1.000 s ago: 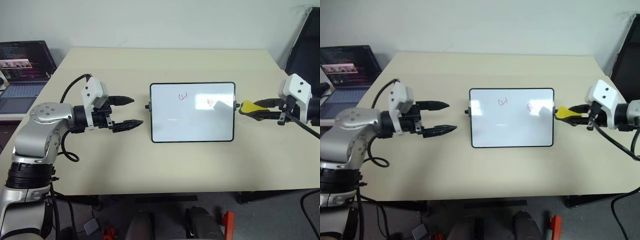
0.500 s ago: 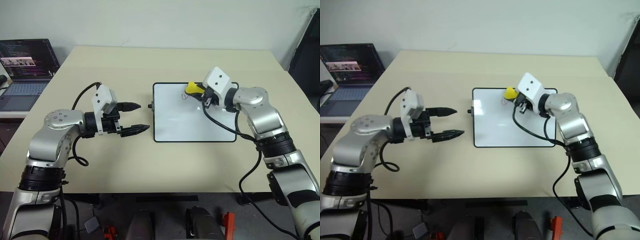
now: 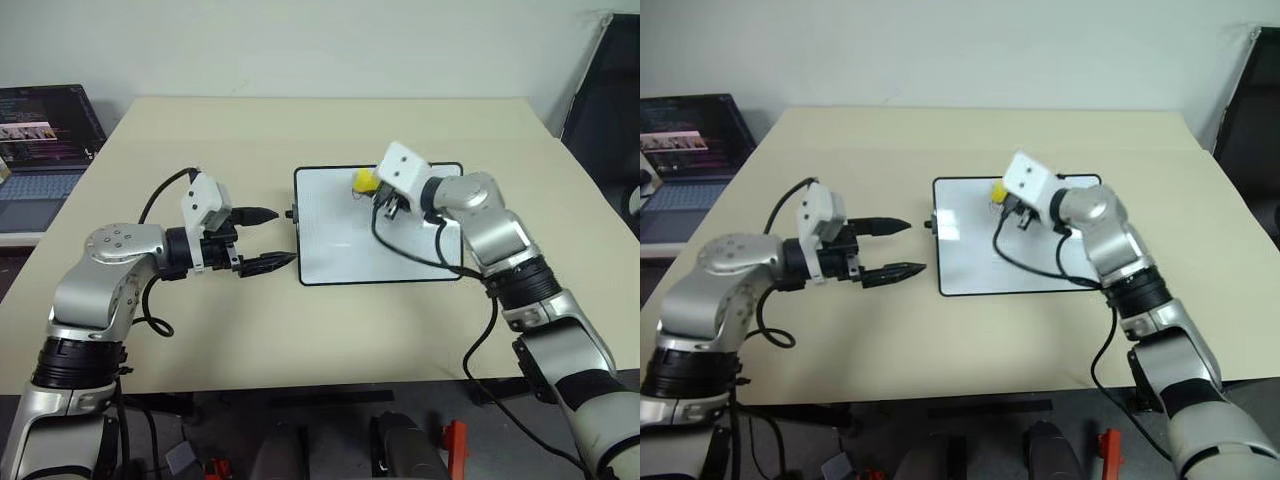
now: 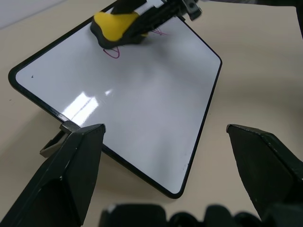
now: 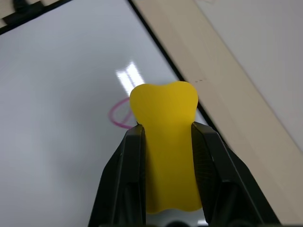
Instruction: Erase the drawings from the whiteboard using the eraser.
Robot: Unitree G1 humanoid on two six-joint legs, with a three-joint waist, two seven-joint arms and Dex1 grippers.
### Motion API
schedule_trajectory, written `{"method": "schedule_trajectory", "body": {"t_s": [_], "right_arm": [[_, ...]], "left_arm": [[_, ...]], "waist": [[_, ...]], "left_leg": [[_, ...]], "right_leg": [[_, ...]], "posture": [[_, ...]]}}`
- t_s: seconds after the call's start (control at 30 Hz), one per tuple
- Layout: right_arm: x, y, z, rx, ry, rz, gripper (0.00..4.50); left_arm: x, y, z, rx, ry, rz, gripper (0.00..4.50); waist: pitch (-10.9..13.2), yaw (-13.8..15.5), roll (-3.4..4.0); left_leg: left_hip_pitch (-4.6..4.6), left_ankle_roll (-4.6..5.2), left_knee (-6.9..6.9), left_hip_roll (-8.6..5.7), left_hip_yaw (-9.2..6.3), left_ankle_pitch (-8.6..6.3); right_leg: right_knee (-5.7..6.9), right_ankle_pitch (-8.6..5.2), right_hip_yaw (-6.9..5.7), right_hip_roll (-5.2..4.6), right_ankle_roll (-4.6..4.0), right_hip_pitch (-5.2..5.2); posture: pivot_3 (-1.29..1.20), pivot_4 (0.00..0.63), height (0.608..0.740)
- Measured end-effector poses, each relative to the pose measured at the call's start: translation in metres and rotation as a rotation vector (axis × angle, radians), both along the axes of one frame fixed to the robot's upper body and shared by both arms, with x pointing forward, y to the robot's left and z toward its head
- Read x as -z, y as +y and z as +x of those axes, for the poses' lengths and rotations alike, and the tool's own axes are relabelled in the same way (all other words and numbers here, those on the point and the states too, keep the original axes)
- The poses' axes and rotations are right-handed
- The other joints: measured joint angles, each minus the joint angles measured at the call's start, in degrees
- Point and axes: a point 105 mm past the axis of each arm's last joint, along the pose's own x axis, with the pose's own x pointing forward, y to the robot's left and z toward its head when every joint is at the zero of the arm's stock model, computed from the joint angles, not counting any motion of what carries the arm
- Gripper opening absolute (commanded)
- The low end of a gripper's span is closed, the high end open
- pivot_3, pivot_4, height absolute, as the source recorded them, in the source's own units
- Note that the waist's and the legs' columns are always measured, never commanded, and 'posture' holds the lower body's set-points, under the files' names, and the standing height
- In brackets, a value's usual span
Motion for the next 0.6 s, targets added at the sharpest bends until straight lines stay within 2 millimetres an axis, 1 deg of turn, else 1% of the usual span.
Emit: {"method": "schedule_trajectory", "body": {"t_s": [0.07, 0.13, 0.23, 0.37, 0.43, 0.47, 0.53, 0.6], "right_arm": [[0.017, 0.011, -0.009, -0.031, 0.036, -0.015, 1.01], [0.027, 0.015, -0.014, -0.053, 0.052, -0.042, 1.0], [0.03, 0.013, -0.016, -0.053, 0.059, -0.056, 1.0], [0.03, 0.006, -0.011, -0.03, 0.06, -0.062, 1.0], [0.024, 0.0, -0.008, -0.008, 0.06, -0.039, 1.0], [0.019, -0.008, -0.008, -0.007, 0.086, -0.008, 1.0], [0.005, -0.023, -0.019, -0.054, 0.128, 0.058, 1.0], [-0.02, -0.028, -0.037, -0.148, 0.125, 0.128, 1.0]], "left_arm": [[0.0, 0.0, -0.001, 0.001, -0.001, 0.003, 4.5], [-0.001, -0.001, -0.001, 0.003, -0.004, 0.004, 4.5], [0.0, -0.001, -0.001, 0.001, 0.0, 0.005, 4.5], [0.0, -0.001, -0.001, 0.001, 0.005, 0.005, 4.5], [-0.001, -0.001, -0.001, 0.002, 0.002, 0.005, 4.5], [-0.002, -0.002, -0.001, 0.005, -0.001, 0.004, 4.5], [-0.004, -0.003, -0.001, 0.008, -0.007, 0.003, 4.5], [-0.009, -0.004, 0.0, 0.014, -0.019, -0.001, 4.5]], "waist": [[-0.01, 0.0, -0.01], [-0.01, 0.08, -0.02], [-0.01, 0.08, -0.02], [-0.01, 0.3, -0.02], [-0.01, 0.33, -0.02], [0.01, 0.52, -0.03], [0.04, 0.89, -0.02], [0.04, 0.97, -0.02]], "left_leg": [[0.05, 0.0, 0.06, -0.01, -0.01, 0.0], [0.12, -0.01, 0.13, -0.06, 0.0, 0.01], [0.21, 0.0, 0.15, -0.06, -0.01, 0.11], [0.26, 0.11, 0.15, -0.08, -0.03, 0.26], [0.27, 0.12, 0.16, -0.08, -0.03, 0.31], [0.24, 0.12, 0.16, -0.09, -0.03, 0.31], [0.06, 0.12, 0.15, -0.09, -0.07, 0.31], [-0.01, 0.13, 0.09, -0.07, -0.07, 0.29]], "right_leg": [[0.15, 0.0, 0.0, 0.0, 0.0, 0.04], [0.35, 0.0, 0.03, -0.02, 0.01, 0.04], [0.47, -0.01, 0.04, 0.0, 0.0, 0.07], [0.58, 0.0, 0.03, 0.0, -0.02, 0.08], [0.6, 0.02, 0.04, 0.0, -0.03, 0.08], [0.6, 0.02, 0.03, 0.0, -0.03, 0.08], [0.54, 0.02, 0.0, -0.01, -0.03, -0.04], [0.5, 0.03, -0.02, -0.01, -0.04, -0.12]], "posture": [[0.0, 0.15, 0.74], [0.0, 0.15, 0.74], [0.0, 0.15, 0.74], [0.0, 0.15, 0.74], [0.0, 0.15, 0.74], [0.0, 0.15, 0.74], [0.0, 0.15, 0.74], [0.0, 0.15, 0.74]]}}
